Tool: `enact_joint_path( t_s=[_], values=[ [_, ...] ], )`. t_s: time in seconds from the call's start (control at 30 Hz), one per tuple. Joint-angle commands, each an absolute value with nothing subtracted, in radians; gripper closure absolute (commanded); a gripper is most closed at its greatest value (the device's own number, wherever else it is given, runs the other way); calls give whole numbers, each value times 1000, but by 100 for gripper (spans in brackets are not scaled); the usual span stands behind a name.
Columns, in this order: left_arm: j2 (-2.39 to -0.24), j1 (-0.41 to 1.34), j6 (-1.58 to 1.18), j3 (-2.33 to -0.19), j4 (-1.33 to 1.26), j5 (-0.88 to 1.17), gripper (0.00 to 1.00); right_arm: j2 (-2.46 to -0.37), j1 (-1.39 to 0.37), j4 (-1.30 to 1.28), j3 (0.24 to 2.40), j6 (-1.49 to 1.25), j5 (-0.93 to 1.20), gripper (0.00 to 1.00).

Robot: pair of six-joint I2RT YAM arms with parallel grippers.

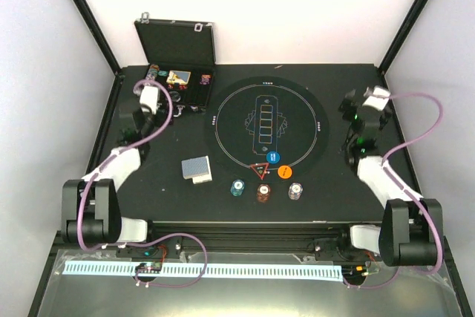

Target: Distribute texas hold em gaming equipment

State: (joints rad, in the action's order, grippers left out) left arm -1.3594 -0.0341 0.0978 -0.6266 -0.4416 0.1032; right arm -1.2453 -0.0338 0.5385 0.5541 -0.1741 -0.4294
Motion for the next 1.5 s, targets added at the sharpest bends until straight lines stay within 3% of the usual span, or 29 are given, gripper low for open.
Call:
enact_joint_path(
  t_s=[0.0,0.13,0.27,0.5,0.73,0.83,1.1,1.27,1.47],
  values=[
    [-1319,-72,164,-835,2,217,1,-1241,-27,62,799,-314,-509,0],
    [-1287,-159,167,-923,193,378,1,-1221,1,-94,909,-519,-344,0],
    [-1215,-198,243,-972,352,468,1,-1211,-22,-100,949,-481,-16,0],
    [-1146,-207,372,-976,553,479,1,-1327,-471,-452,1123,-356,-282,2],
    [-1133,-210,388,-977,616,478,1,-1421,-739,-663,1082,-493,-262,16],
    [-1129,-210,376,-984,613,476,1,-1464,-787,-694,1062,-531,-201,23],
    [-1131,-210,346,-1000,618,484,1,-1559,-812,-690,1032,-545,-107,29],
    [-1128,-210,336,-1005,618,473,1,-1635,-813,-681,1050,-540,-82,41],
    [-1120,-212,334,-1008,622,470,1,-1704,-813,-672,1083,-530,-72,42]
  ],
)
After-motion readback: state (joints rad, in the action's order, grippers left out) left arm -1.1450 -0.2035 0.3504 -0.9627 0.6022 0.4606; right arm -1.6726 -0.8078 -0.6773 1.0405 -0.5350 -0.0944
